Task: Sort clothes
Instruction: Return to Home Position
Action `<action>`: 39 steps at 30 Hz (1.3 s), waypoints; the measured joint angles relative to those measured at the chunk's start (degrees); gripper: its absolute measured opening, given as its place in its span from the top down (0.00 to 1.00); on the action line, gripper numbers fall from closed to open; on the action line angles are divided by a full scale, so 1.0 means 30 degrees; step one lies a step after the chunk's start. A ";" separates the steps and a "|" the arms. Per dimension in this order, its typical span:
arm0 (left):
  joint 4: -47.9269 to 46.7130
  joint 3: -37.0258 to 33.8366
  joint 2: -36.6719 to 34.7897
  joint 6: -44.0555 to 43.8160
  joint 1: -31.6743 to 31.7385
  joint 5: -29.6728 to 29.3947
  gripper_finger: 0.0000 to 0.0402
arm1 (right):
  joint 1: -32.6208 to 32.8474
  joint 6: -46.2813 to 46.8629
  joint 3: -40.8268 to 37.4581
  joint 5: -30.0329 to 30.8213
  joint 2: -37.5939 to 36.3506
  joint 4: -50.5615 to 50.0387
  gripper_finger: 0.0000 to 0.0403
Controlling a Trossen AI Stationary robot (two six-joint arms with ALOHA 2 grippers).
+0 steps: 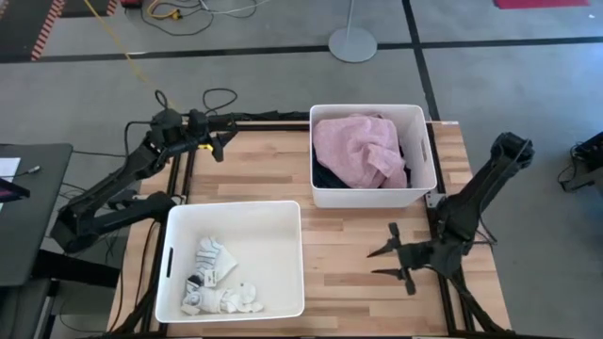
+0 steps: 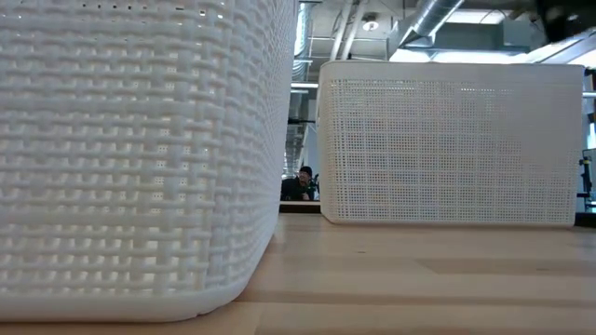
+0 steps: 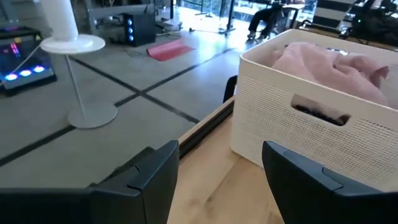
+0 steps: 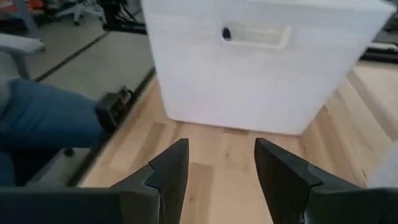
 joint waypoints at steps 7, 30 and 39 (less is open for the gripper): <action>0.2732 -0.1785 -0.0001 -0.0942 0.0215 0.1027 0.44 | -0.1180 -0.0595 -0.1833 -0.0599 0.0962 0.3060 0.50; 0.6282 -0.3994 0.0050 -0.2485 0.3248 0.4173 0.44 | -0.7922 -0.6664 -0.9879 -0.6026 -0.1055 1.6433 0.65; 0.6285 -0.3987 0.0076 -0.1875 0.3450 0.3696 0.44 | -1.1952 -0.7247 -0.9879 -0.9085 -0.1013 1.5786 0.66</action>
